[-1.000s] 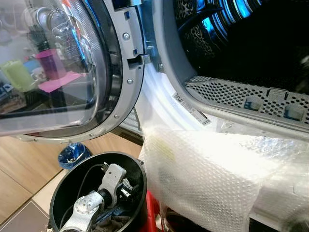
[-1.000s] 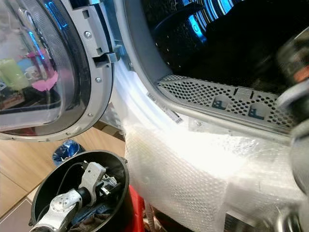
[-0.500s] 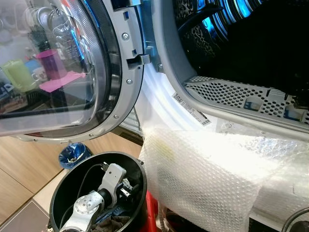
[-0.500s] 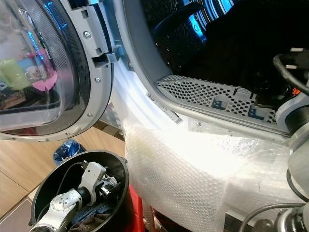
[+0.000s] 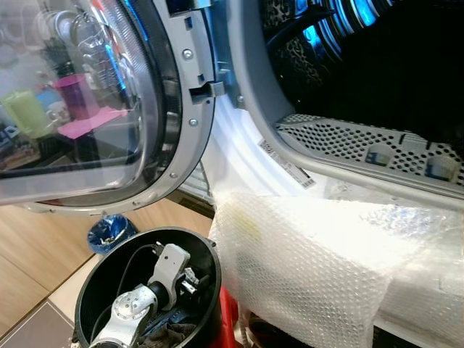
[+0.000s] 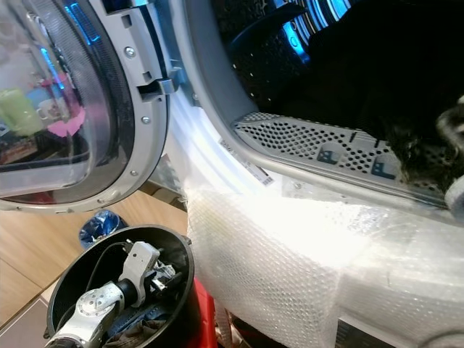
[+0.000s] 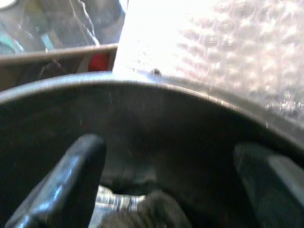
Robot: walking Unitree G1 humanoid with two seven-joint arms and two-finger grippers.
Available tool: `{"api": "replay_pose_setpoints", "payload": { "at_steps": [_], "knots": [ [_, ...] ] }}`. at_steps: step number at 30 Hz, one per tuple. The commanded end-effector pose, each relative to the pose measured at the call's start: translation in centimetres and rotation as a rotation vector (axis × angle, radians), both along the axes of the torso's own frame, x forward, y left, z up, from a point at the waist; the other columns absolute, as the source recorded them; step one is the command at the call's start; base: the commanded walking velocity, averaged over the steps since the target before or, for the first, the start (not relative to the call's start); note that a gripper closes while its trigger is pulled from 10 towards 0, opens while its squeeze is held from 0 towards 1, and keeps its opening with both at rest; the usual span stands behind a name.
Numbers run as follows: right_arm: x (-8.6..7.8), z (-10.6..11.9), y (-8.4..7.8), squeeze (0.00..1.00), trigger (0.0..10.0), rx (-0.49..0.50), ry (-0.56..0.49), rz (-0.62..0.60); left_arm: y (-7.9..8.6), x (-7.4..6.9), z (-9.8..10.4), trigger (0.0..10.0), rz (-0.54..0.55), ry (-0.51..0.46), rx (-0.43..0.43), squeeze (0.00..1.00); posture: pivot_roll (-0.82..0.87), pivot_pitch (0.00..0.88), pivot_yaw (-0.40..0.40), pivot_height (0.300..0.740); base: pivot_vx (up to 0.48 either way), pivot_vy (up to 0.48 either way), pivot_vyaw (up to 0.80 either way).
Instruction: Clothes washing
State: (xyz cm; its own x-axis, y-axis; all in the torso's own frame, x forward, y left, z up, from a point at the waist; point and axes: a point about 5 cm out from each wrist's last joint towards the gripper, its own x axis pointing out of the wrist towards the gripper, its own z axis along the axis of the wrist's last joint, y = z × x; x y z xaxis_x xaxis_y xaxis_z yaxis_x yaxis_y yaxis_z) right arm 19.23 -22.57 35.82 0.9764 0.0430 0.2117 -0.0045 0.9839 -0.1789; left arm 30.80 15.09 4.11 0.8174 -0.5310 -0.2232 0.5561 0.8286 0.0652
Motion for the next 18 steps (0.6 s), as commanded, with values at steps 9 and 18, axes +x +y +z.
{"api": "replay_pose_setpoints", "payload": {
  "at_steps": [9, 18],
  "knots": [
    [-4.7, -0.3, -3.2, 0.0, 10.0, -0.286, 0.213, -0.092, 0.8, -0.4, -0.4, 10.0, 0.011, 0.019, 0.01, 0.0, -0.11, 0.074, 0.152, 0.74, 0.0, 0.0, 0.0],
    [-6.0, 1.1, -1.0, 0.0, 10.0, -0.357, 0.126, 0.093, 0.7, -0.4, -0.5, 10.0, 0.008, 0.02, 0.007, 0.0, -0.12, 0.066, 0.151, 0.74, 0.0, 0.0, 0.0]
  ]
}}
